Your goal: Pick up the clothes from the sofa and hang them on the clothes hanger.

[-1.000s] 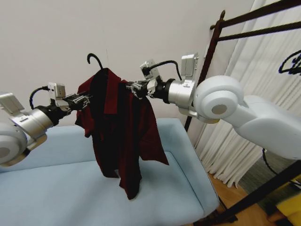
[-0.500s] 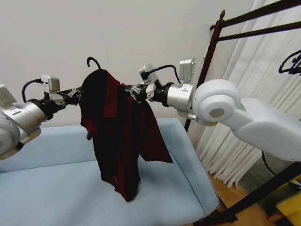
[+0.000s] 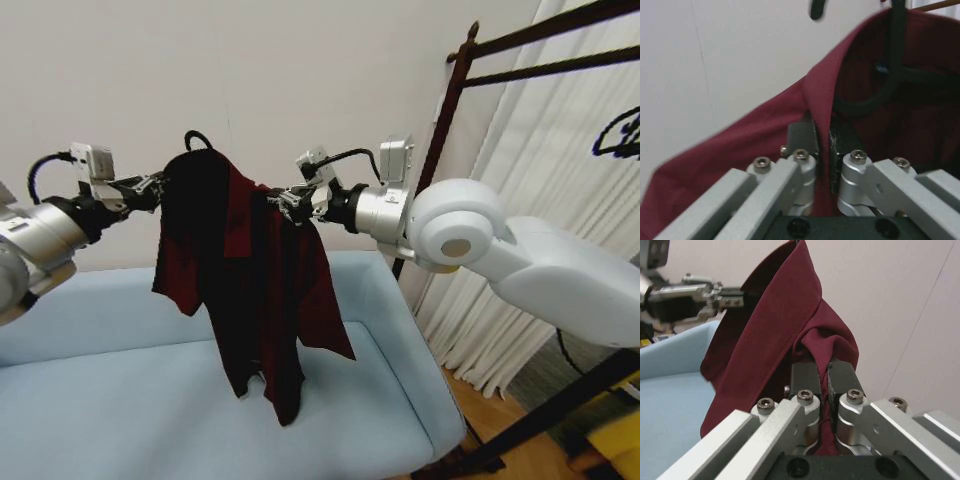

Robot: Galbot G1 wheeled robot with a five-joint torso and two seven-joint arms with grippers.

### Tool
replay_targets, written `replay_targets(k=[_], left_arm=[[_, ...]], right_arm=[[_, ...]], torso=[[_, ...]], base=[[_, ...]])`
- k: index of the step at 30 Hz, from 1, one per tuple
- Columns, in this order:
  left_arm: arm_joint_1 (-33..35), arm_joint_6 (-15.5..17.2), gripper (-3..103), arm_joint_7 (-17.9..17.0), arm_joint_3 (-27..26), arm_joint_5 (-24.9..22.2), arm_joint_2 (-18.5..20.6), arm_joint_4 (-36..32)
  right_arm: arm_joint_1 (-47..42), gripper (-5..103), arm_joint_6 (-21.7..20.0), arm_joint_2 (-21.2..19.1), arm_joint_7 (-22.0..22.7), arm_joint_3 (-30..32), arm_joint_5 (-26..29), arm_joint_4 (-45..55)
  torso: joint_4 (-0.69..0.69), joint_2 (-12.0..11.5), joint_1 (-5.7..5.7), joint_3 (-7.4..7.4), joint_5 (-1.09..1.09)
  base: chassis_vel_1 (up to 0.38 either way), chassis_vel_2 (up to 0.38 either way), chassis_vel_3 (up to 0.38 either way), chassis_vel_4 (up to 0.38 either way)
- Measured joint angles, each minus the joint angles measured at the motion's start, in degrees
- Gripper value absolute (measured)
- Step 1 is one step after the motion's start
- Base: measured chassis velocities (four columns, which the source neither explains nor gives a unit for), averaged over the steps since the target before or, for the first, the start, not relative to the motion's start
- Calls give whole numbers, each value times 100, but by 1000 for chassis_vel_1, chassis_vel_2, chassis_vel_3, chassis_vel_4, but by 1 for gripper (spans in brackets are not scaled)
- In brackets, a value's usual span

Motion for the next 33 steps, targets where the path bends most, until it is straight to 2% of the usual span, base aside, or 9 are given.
replay_targets(k=[6, 8, 11, 13, 14, 17, 23, 24, 33], left_arm=[[41, 76, 32, 2, 28, 39, -109, -116], [55, 87, 32, -15, 23, 40, -128, -118], [71, 123, 48, -93, -8, 38, -162, -115], [70, 130, 48, -111, -34, 35, -167, -111], [69, 132, 59, -120, -52, 33, -174, -112], [69, 136, 70, -128, -78, 31, -207, -136], [176, 139, 86, -284, -110, 46, -430, -238], [205, 139, 96, -325, -119, 72, -483, -246], [244, 154, 100, -334, -189, 116, -595, -121]], right_arm=[[-39, 2, 14, 55, 214, 289, 337, -64], [-69, 2, 16, 70, 293, 377, 466, -66], [-147, 2, 19, 87, 467, 617, 859, -65], [-172, 2, 23, 80, 495, 699, 944, -70], [-181, 2, 23, 71, 507, 743, 971, -87], [-190, 2, 19, 62, 608, 833, 1039, -128], [-101, 2, -212, 127, 1299, 1084, 1191, -334], [-47, 2, -291, 159, 1510, 1116, 1212, -419], [337, 2, -675, 251, 2632, 1220, 1292, -935]], torso=[[0, 0, 0, 0, 0], [0, 0, 0, 0, 0], [0, 0, 0, 0, 0], [0, 0, 0, 0, 0], [0, 0, 0, 0, 0], [0, 0, 0, 0, 0], [0, 1, 0, 0, 0], [0, 1, 0, 0, 0], [1, 1, 0, 0, 1]], base=[[0, 0, 0, 0], [0, 0, 0, 0], [0, 0, 0, 0], [0, 0, 0, 0], [0, 0, 0, 0], [0, 0, 0, 0], [0, 0, 0, 0], [0, 0, 0, 0], [0, 0, 0, 0]])
